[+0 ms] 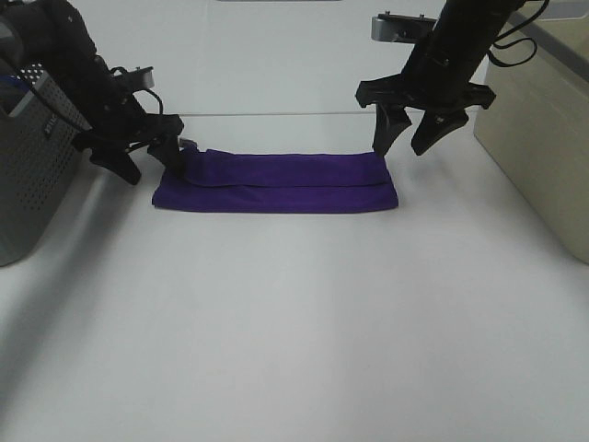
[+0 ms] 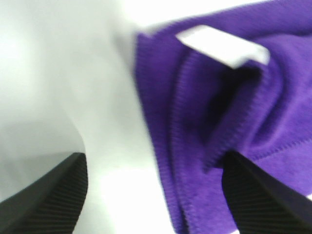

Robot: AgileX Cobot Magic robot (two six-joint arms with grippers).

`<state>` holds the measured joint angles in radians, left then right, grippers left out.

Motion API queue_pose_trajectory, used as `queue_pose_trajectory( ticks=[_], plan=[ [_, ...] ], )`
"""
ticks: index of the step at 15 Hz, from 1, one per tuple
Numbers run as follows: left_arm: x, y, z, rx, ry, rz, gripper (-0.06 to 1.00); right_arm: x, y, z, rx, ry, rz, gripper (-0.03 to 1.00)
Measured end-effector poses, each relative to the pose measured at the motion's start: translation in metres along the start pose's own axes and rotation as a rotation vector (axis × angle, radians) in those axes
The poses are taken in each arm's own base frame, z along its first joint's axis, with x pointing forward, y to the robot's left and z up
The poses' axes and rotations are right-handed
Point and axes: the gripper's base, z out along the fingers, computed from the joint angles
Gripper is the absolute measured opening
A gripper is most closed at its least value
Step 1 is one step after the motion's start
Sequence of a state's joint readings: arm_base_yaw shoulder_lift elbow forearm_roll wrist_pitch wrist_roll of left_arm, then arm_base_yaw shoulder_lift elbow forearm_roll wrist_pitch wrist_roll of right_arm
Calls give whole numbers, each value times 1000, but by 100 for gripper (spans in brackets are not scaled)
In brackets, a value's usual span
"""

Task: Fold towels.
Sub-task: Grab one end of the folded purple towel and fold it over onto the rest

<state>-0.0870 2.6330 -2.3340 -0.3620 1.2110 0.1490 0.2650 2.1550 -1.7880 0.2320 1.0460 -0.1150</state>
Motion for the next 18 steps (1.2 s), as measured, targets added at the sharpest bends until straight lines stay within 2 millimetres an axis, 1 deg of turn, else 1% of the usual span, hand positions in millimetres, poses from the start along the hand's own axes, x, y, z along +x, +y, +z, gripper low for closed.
queue_pose_trajectory(
  ticks=[2,4,8,10,11,15,16,17,18],
  plan=[
    [-3,3,-4,-21,-17,-28,70,0,0,0,0,0,0,58],
    [-2,4,3,-1,-7,-38,70,0,0,0,0,0,1,58],
    [-3,0,8,65,-11,-59,70,0,0,0,0,-1,3,58],
    [-3,-8,12,91,-7,-53,70,0,0,0,0,-1,3,58],
    [-2,-16,16,97,0,-42,70,0,0,0,0,-1,3,58],
    [2,-53,34,132,23,13,69,0,0,0,0,-1,4,58],
    [3,-60,38,134,31,26,66,0,0,0,0,0,4,58],
    [4,-64,39,131,35,37,57,0,0,0,0,0,4,58],
    [5,-66,43,124,42,43,43,0,0,0,0,0,4,58]
  ],
)
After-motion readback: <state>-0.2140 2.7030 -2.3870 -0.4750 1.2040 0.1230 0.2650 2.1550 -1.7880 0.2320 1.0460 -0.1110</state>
